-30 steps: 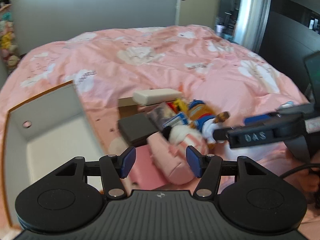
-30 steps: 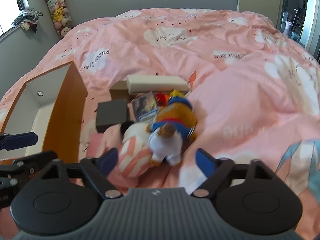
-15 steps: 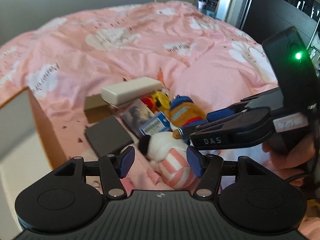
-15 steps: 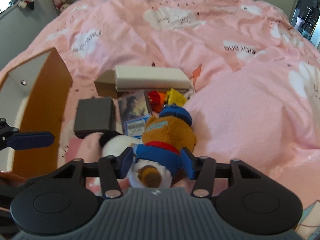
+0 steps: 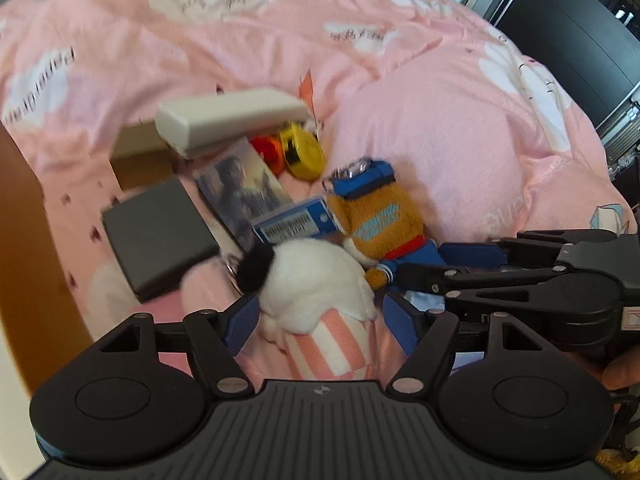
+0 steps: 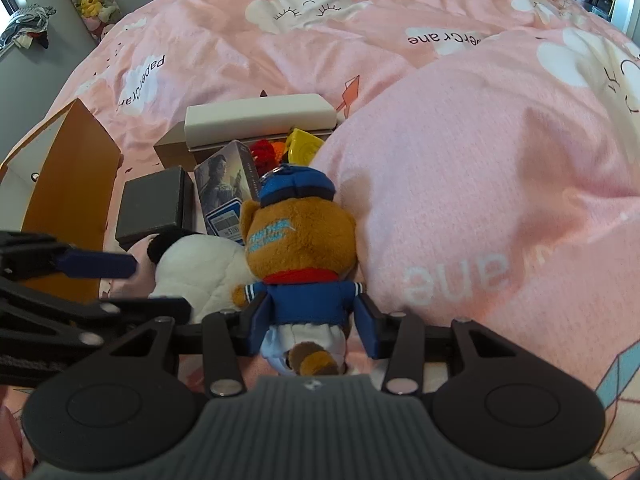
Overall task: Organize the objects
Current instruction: 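Grasp the panda plush with the left gripper while the right gripper grasps the bear plush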
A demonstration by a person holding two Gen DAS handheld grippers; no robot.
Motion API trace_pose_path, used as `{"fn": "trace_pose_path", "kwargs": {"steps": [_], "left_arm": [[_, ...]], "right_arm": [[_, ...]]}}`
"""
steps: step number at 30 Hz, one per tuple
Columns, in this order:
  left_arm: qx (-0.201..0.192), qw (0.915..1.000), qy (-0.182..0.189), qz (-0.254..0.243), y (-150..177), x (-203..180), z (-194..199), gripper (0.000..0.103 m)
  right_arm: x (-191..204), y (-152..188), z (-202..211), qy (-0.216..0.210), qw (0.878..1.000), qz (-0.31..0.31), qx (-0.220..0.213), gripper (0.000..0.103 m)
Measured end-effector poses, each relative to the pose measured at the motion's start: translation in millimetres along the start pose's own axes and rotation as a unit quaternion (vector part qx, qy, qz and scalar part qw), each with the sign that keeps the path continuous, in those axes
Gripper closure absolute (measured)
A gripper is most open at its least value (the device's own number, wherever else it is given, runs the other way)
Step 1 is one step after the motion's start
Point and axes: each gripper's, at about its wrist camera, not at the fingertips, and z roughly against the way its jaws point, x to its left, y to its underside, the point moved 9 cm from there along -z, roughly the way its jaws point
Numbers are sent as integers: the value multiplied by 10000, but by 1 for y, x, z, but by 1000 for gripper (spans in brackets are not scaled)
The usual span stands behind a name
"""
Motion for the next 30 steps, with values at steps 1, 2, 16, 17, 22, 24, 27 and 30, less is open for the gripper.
{"fn": "trace_pose_path", "kwargs": {"steps": [1,2,16,17,22,24,27,30], "left_arm": [[72,9999,23,90,1,1,-4,23],[144,9997,36,207,3,4,-9,25],[362,9917,596,1079,14,21,-33,25],[338,9913,615,1112,14,22,-33,27],[206,9889,695,1299,11,26,-24,38],[111,9874,762,1383,8,29,-16,40],[3,9813,986,1650,6,37,-4,41],[-86,9759,1148,1852,5,43,5,42]], "right_arm": [[-1,0,-1,-19,10000,-1,10,56],[-1,-1,-1,-44,10000,-12,23,56],[-9,-2,-12,-219,9992,-335,86,55],[-8,-2,-12,-242,9991,-349,78,54],[-1,-2,-7,-301,9992,-280,-15,60],[2,-4,-3,-354,9989,-309,-70,61],[6,-5,4,-454,9983,-340,-133,61],[11,-5,10,-572,9976,-356,-138,61]]}}
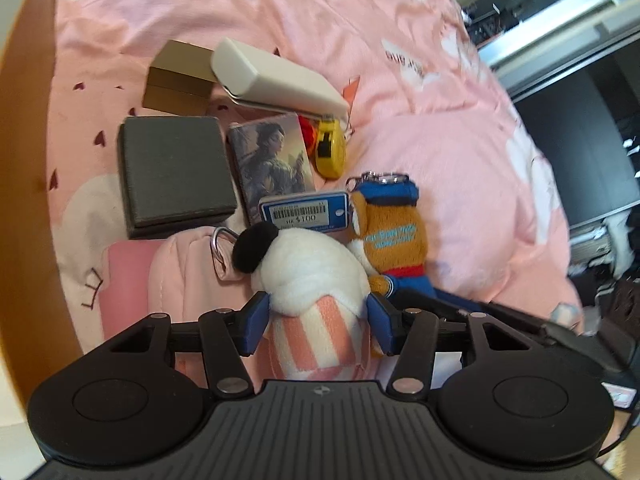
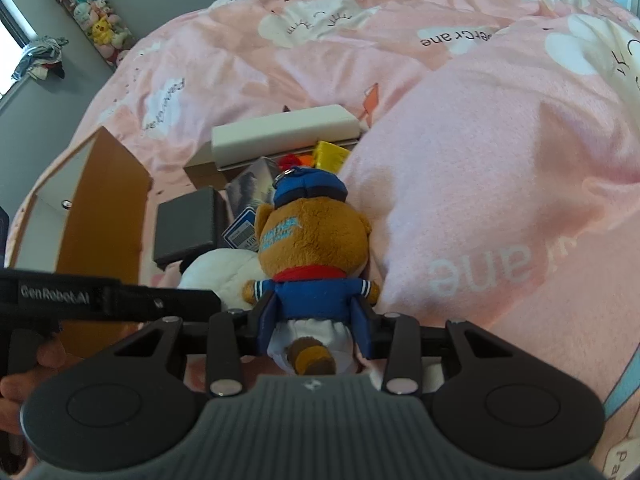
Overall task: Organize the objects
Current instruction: 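Grasp the panda plush with the left gripper while the right gripper grasps the bear plush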
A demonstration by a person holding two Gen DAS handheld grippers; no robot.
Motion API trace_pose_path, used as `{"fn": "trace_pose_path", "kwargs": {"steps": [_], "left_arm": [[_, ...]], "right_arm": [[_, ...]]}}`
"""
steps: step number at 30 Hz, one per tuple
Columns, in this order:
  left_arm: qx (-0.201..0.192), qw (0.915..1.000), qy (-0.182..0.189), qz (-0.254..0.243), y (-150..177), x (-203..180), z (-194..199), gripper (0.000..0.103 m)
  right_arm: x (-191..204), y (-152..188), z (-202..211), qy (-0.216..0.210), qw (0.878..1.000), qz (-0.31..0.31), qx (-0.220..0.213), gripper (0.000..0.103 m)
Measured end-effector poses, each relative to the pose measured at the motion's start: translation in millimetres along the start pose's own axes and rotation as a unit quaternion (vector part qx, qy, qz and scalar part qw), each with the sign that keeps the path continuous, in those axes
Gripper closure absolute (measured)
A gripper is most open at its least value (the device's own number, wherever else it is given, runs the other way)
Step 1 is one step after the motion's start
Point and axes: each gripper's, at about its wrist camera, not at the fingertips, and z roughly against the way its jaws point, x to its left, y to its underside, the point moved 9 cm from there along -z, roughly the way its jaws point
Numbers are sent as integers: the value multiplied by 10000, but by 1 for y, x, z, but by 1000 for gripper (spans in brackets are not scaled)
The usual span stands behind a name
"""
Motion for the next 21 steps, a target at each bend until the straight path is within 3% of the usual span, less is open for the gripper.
{"fn": "trace_pose_path", "kwargs": {"steps": [3,6,9,13,15,18,21], "left_arm": [[-44,10000,-6,-11,-2,1,6,42],[12,9992,-285,-278,-4,-4,7,44],[-82,9964,-600,-589,-3,-7,14,50],[-147,9946,-697,-758,-6,-9,16,51],[-141,9931,-844,-808,-8,-6,18,54],[-272,9862,-1202,-1108,-12,-7,24,68],[-96,9869,-1127,-1151,-15,-9,23,70]], "right_arm": [[4,2,0,-155,9998,-72,121,59],[0,-2,-3,-102,9996,-169,196,59],[-7,-13,1,58,9995,-297,44,60],[-3,-24,7,145,9998,-67,-118,61],[1,-25,2,78,10000,14,-59,62],[5,-22,-10,145,9998,133,81,63],[4,-17,-22,325,9989,282,192,61]]}}
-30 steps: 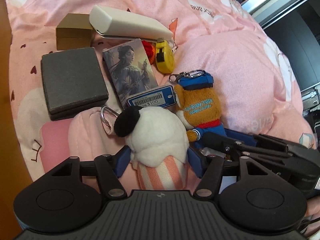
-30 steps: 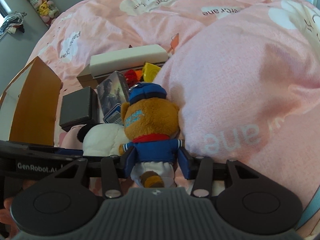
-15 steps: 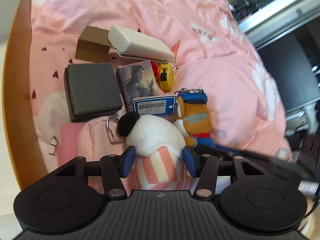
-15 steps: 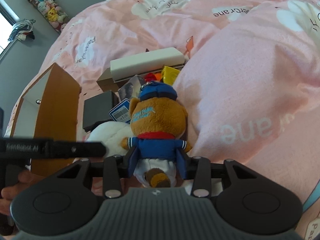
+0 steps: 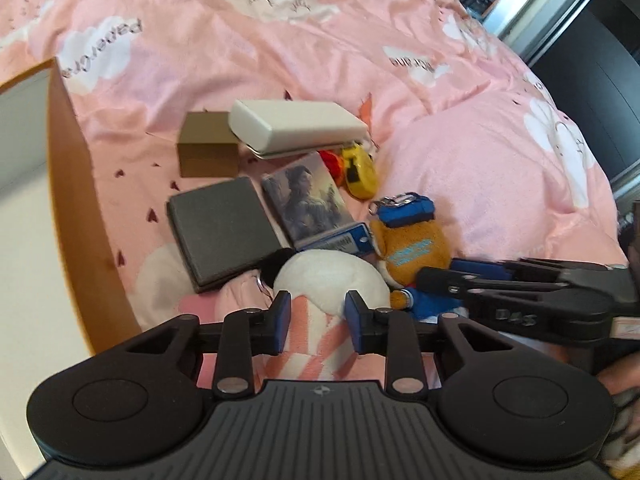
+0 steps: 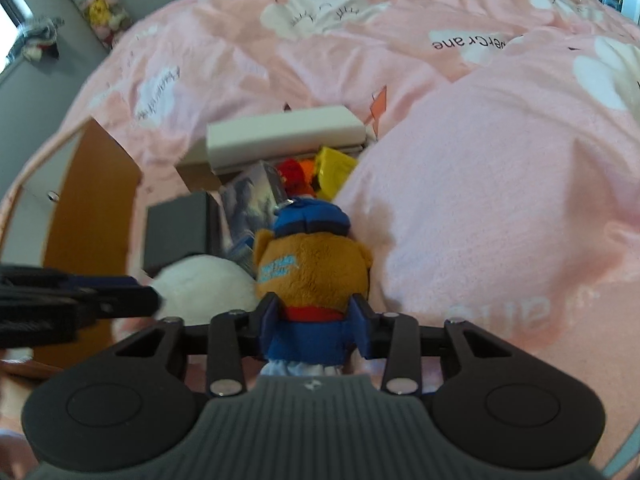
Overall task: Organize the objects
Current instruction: 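Grasp the panda plush with the left gripper while the right gripper grasps the bear plush, then carry the panda plush and bear plush over the open box with both grippers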
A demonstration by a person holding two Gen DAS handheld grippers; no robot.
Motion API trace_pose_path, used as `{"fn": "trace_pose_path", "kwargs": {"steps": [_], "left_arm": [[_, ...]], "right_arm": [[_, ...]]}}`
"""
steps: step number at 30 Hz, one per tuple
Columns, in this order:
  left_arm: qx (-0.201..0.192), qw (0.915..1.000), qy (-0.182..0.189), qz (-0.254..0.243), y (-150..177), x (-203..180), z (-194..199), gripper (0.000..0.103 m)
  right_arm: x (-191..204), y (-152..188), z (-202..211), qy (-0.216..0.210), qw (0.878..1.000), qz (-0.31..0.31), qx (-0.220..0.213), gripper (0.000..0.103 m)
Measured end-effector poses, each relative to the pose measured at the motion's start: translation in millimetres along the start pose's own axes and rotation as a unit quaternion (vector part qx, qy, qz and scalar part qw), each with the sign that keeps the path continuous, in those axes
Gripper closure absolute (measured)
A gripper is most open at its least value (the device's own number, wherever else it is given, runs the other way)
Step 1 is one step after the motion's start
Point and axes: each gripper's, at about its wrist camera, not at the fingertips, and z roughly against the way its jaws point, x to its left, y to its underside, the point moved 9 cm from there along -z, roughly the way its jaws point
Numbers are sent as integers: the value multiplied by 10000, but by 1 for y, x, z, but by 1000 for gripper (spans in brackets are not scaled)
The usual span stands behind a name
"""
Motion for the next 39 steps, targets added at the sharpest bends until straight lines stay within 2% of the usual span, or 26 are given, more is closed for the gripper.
{"fn": "trace_pose_path", "kwargs": {"steps": [6,8,11,14,17,19,23,30,35,39], "left_arm": [[171,9998,117,48,-1,-4,-20,45],[231,9995,164,110,0,-4,-28,31],[332,9981,412,318,3,-5,-39,27],[331,9976,444,410,5,-4,-48,22],[270,9975,489,423,6,-4,-54,24],[220,9980,478,359,7,-6,-55,26],[33,9990,393,215,7,-10,-46,38],[-351,9975,514,339,6,-8,-19,40],[-942,9937,507,343,-1,-8,24,40],[-1547,9867,362,343,-7,1,72,40]], "right_arm": [[-15,7,-12,-31,9998,-180,109,52],[-19,8,-15,-126,9993,-306,151,52],[-21,10,-21,-224,9988,-388,218,46],[-19,12,-28,-254,9989,-295,258,42],[-18,13,-34,-295,9989,-266,257,42],[-17,13,-34,-347,9988,-271,237,46],[-14,12,-27,-413,9988,-250,127,54],[-7,8,1,-474,9985,-266,-112,56],[5,-3,34,-577,9972,-196,-425,56],[27,-20,62,-663,9953,20,-704,56]]}}
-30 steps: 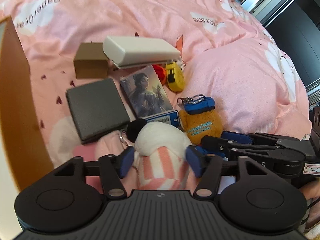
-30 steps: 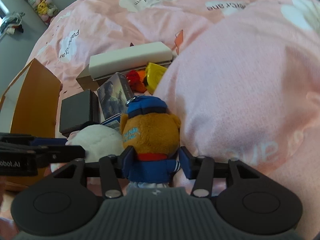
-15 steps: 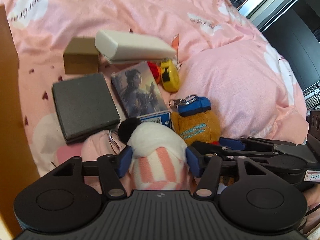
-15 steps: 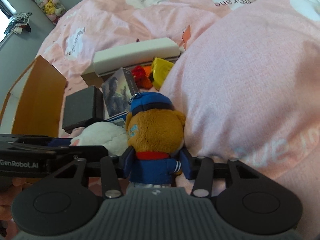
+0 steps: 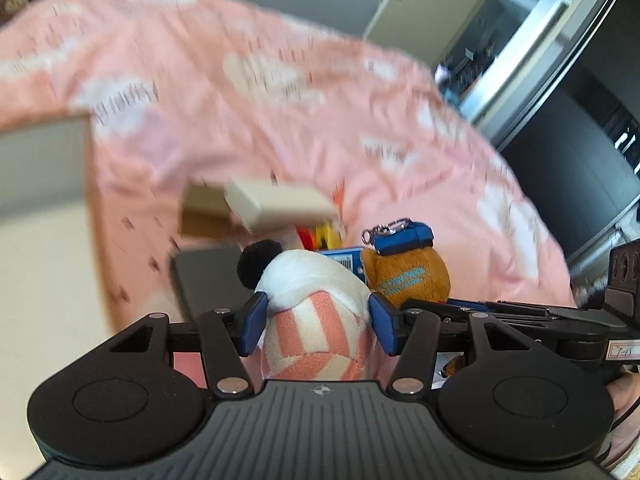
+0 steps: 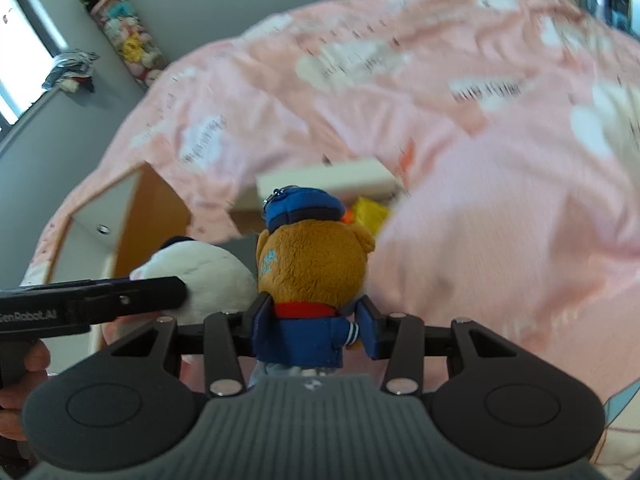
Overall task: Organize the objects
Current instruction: 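Carry the panda plush and bear plush over the open box with both grippers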
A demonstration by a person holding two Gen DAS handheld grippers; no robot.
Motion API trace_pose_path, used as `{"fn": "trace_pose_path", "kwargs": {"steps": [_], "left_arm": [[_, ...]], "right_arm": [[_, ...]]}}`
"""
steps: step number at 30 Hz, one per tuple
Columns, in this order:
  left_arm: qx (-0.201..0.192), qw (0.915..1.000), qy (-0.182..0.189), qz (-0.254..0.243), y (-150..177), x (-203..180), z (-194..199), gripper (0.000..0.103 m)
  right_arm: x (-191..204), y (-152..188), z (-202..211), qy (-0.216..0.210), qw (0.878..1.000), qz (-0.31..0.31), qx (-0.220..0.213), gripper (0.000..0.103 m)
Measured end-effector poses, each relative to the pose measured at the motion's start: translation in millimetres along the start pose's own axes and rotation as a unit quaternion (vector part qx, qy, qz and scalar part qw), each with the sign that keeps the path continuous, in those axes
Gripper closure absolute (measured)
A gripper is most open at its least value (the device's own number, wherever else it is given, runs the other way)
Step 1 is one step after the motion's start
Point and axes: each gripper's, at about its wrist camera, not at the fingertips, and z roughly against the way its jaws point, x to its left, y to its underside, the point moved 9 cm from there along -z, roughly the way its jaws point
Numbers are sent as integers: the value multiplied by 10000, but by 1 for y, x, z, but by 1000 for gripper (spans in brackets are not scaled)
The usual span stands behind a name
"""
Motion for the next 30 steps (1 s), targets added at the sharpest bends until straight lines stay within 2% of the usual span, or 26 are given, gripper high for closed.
{"fn": "trace_pose_path", "kwargs": {"steps": [5,9,12,15,19,25,30], "left_arm": [[-841,9956,-376,-172,-26,19,72,40],[-1122,9852,-1270,-245,-28,54,110,40],[-1135,9771,-1797,-24,-21,84,120,40],[-1009,9677,-2310,64,-6,110,116,40],[-668,9587,-2756,193,15,143,104,40],[-362,9593,-2785,306,37,171,95,40],[-281,9585,-2818,321,50,182,89,40]], "right_arm": [[65,-26,21,-622,9966,488,-212,56],[132,-32,23,-1292,9878,866,-106,56],[176,-25,6,-1480,9820,1169,90,56],[208,-9,-21,-1466,9774,1468,395,56],[228,14,-57,-1157,9742,1785,756,56],[232,31,-84,-800,9694,2114,962,57],[235,34,-100,-529,9645,2354,1071,57]]}}
